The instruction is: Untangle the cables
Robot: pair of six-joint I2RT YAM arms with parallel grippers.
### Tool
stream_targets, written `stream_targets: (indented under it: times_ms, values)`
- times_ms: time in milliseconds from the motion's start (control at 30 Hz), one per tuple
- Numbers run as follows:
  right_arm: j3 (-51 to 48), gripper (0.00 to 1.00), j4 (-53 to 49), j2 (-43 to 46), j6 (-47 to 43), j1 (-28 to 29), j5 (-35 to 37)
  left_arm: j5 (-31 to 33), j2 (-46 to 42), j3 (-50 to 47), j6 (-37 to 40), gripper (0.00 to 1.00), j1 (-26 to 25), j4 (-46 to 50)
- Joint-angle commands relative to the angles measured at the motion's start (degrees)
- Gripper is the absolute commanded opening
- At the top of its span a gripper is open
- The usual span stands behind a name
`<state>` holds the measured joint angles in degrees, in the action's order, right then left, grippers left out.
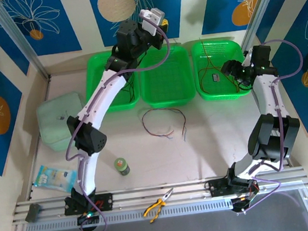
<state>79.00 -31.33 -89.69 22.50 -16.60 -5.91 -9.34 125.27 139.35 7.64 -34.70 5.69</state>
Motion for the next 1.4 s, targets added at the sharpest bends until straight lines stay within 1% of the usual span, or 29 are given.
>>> stream_targets:
  times_ms: [0, 133, 300, 400, 500, 567, 600, 667, 700, 767, 833, 1033, 1100, 1167, 1233, 1300, 1367]
  values:
    - [-0.51, 0.77, -0.63, 2.15, -1.30, -0.34, -2.00, -0.45, 4.06, -1.22, 1.01, 0.00, 0.62, 3.35]
    - [-0.62, 0.77, -0.66, 2.06, -1.55, -0.51, -2.41, -1.05, 4.98, -4.96, 1.13, 0.00, 0.61, 3.27]
    - [-0.58, 0.77, -0.91, 2.11, -1.91, -0.68, -2.64, -0.60, 5.71, -5.84, 1.22, 0.00, 0.85, 4.31]
    - [-0.45, 0.77, -1.01, 2.06, -1.77, -0.67, -2.87, 0.18, 7.95, -5.52, 1.27, 0.00, 1.04, 7.16]
    - [-0.51, 0.77, -1.10, 2.15, -1.76, -0.66, -3.05, 1.10, 11.84, -2.93, -0.29, 0.01, 1.04, 13.76]
    - [-0.39, 0.78, -1.22, 2.00, -2.10, -0.47, -2.88, 1.30, 13.52, -2.21, -1.62, 0.08, 1.04, 17.57]
    - [-0.27, 0.77, -1.38, 1.82, -2.20, -0.33, -2.79, 1.35, 14.07, -2.24, -2.35, 0.20, 1.04, 18.90]
    - [0.14, 0.77, -1.71, 1.25, -2.18, -0.05, -3.00, 1.11, 14.66, -2.24, -3.68, 0.52, 1.04, 20.54]
    - [0.30, 0.77, -1.92, 1.03, -2.11, 0.04, -3.13, 0.88, 14.86, -2.32, -4.16, 0.61, 1.04, 21.03]
    - [0.88, 0.77, -2.35, 0.45, -2.14, 0.63, -3.49, -0.92, 15.18, -2.52, -4.27, 0.69, 1.04, 21.59]
    - [1.32, 0.77, -2.81, 0.00, -2.34, 1.34, -3.54, -1.77, 15.44, -2.53, -3.97, 0.74, 1.04, 22.05]
    - [0.70, 0.77, -3.65, 0.21, -3.67, 3.16, -2.38, -0.06, 13.17, -2.87, -2.34, 0.83, 1.04, 23.07]
    - [0.45, 0.76, -3.35, -0.16, -3.68, 3.33, -1.66, 0.46, 11.37, -3.78, -1.96, 0.84, 1.05, 22.98]
    - [1.29, 0.73, -3.13, -1.68, -3.68, 3.41, -1.20, 0.57, 8.67, -6.00, -1.75, 0.85, 1.08, 21.93]
    - [3.48, 0.67, -3.75, -4.55, -2.77, 3.33, -0.94, 0.47, 5.69, -8.65, -2.04, 0.85, 1.04, 20.48]
    - [7.83, 0.52, -5.56, -8.98, -2.05, 3.35, -0.72, 0.49, 2.90, -11.62, -2.09, 0.85, 1.04, 18.96]
    - [13.30, 0.43, -7.33, -14.69, -1.20, 3.33, 0.35, 0.43, -0.08, -14.80, -2.36, 0.85, 1.04, 17.67]
